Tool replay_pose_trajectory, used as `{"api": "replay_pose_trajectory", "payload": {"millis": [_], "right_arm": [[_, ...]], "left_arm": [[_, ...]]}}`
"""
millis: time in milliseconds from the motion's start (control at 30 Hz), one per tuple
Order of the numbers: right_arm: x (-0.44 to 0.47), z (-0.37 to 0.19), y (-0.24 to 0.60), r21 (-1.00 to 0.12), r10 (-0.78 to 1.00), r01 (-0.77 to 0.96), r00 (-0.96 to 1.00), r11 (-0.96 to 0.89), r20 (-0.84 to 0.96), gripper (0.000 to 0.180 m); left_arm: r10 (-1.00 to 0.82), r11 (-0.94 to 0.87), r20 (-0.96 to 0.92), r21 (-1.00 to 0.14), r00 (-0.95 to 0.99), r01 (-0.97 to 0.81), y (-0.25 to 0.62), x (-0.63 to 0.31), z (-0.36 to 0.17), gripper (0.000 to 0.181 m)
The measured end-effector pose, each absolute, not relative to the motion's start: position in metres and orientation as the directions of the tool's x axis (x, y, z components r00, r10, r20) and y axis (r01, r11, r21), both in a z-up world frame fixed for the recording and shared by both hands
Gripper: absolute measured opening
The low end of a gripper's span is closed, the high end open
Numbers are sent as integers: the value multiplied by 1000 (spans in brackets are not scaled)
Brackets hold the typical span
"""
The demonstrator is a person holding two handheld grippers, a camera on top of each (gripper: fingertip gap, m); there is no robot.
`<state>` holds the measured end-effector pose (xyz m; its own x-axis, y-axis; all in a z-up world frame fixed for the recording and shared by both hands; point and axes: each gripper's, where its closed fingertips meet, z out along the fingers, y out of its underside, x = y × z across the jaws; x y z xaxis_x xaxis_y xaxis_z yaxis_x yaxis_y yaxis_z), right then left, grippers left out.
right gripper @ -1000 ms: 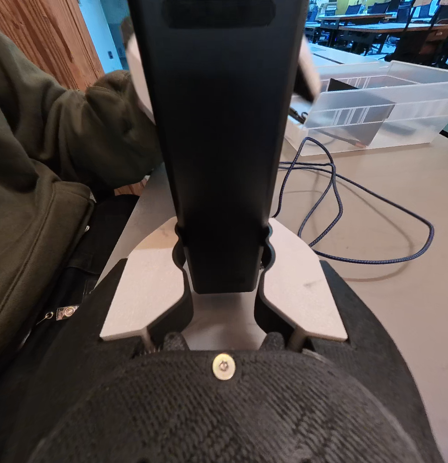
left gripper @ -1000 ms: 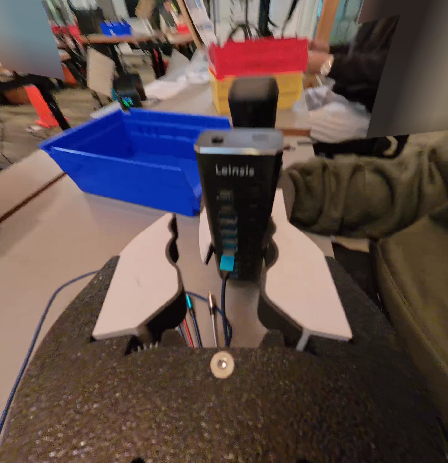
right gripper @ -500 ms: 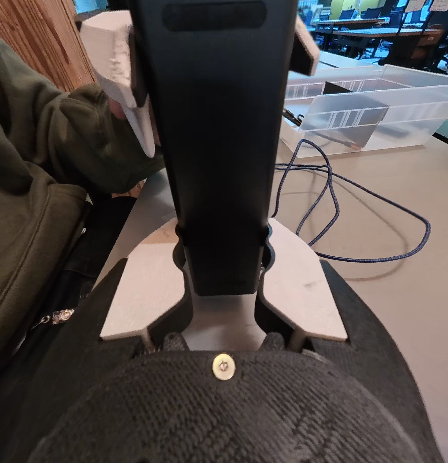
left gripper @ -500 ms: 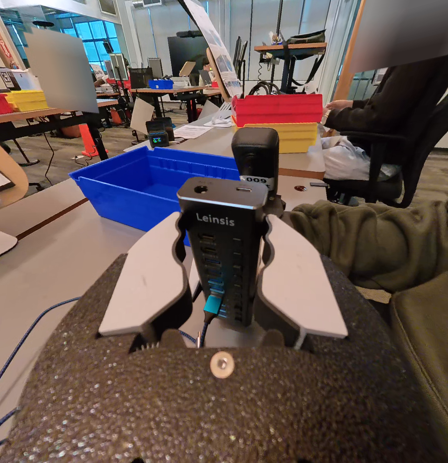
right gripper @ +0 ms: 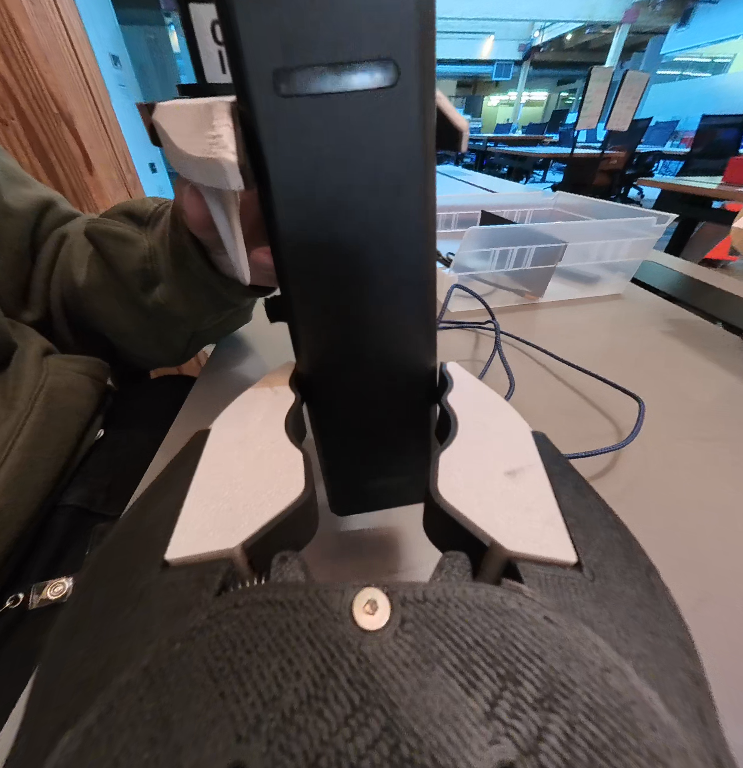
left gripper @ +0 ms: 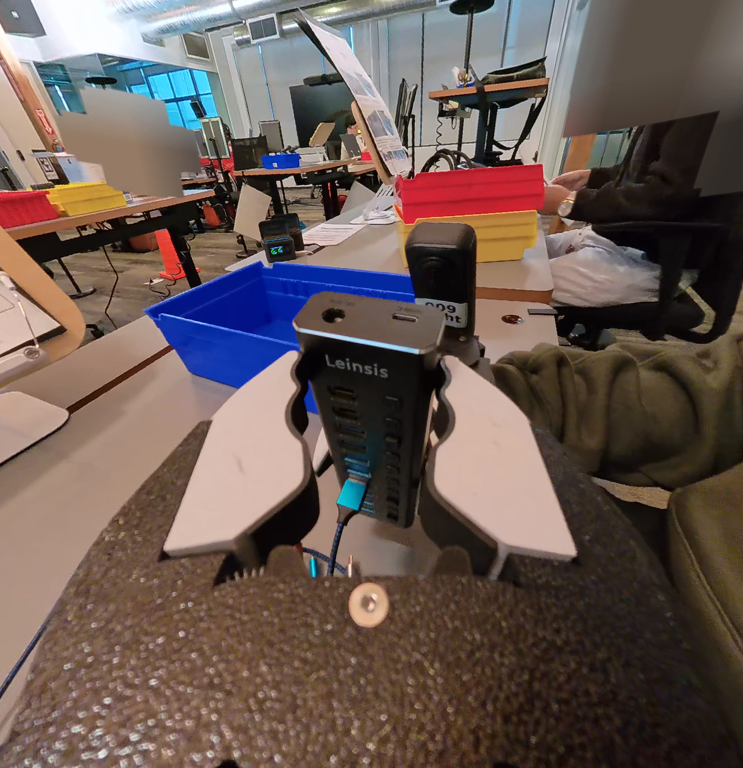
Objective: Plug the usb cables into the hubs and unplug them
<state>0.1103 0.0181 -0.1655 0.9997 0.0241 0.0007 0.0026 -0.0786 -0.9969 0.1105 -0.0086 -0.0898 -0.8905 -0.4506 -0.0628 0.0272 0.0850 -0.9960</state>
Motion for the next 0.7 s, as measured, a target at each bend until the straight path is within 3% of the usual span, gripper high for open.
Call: {"api": "replay_pose_trajectory", "payload": {"millis": [533,600,700], "right_arm": [[106,-167,21,-995,37,43,998,-90,40,60],[107,-164,19,-997,36,30,999,-65,27,60],[112,-157,12,-1000,23,-3,1000,-4,-3,60]], "left_arm": [[-389,100,-60,-995,-919,23,-8,105,-93,58],[-397,120,-54,-993,-916,7,-6,107,-95,72],[-417,117,-85,-992,-905,39,6,108,-81,77]]}}
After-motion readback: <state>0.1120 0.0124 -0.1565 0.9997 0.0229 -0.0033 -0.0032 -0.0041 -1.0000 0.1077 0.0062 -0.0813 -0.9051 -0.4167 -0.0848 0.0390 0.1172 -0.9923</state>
